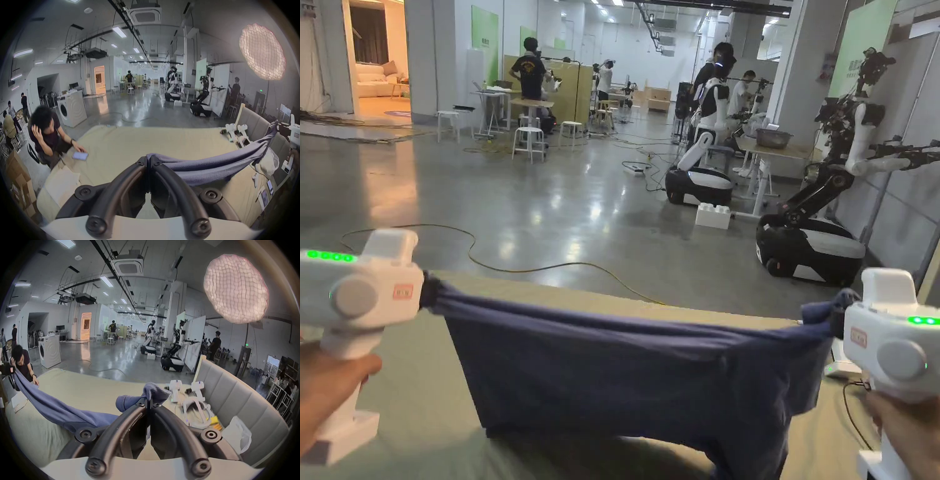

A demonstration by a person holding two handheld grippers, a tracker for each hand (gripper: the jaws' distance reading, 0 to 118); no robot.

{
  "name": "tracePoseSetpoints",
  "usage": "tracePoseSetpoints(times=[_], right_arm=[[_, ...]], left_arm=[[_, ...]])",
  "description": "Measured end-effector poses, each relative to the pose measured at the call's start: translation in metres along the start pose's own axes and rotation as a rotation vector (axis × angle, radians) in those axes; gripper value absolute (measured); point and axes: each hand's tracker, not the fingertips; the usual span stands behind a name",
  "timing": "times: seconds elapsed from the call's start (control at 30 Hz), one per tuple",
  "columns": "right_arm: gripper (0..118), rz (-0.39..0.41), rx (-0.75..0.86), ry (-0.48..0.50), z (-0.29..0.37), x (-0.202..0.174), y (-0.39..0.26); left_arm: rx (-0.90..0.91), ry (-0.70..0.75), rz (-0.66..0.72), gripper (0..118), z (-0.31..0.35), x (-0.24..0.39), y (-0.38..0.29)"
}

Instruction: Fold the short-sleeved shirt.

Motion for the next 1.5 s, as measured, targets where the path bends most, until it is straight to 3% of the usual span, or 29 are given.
tracePoseSetpoints(times=[0.17,0.27,0.67,0.77,0.83,1.07,1.1,1.13,1.2,1.37,1.5], right_arm=[[2,-0.016,-0.064,-0.006,0.019,0.005,-0.069],[2,0.029,-0.093,-0.032,0.044,0.003,-0.106],[2,0.049,-0.287,-0.074,0.120,-0.003,-0.230],[2,0.073,-0.355,-0.090,0.120,-0.004,-0.265],[2,0.048,-0.409,-0.079,0.122,-0.006,-0.284],[3,0.055,-0.430,-0.080,0.125,-0.016,-0.319],[10,0.061,-0.409,-0.081,0.126,-0.018,-0.317],[25,0.067,-0.381,-0.077,0.127,-0.020,-0.313],[75,0.063,-0.316,-0.064,0.129,-0.026,-0.299],[73,0.033,-0.111,-0.043,0.130,-0.046,-0.252],[73,-0.050,0.051,-0.023,0.130,-0.068,-0.217]], left_arm=[[-0.057,-0.017,0.072,4,0.012,-0.002,-0.084],[-0.066,-0.017,0.097,4,0.034,-0.001,-0.130],[-0.264,0.009,0.098,4,0.092,-0.003,-0.268],[-0.340,0.007,0.073,4,0.090,0.000,-0.298],[-0.388,0.025,0.047,4,0.088,0.002,-0.315],[-0.416,0.027,0.054,6,0.078,0.007,-0.335],[-0.404,0.031,0.037,18,0.076,0.009,-0.333],[-0.384,0.034,0.021,32,0.075,0.012,-0.329],[-0.329,0.001,0.003,50,0.073,0.017,-0.316],[-0.172,-0.038,-0.029,51,0.065,0.041,-0.277],[0.003,-0.047,-0.003,51,0.068,0.068,-0.239]])
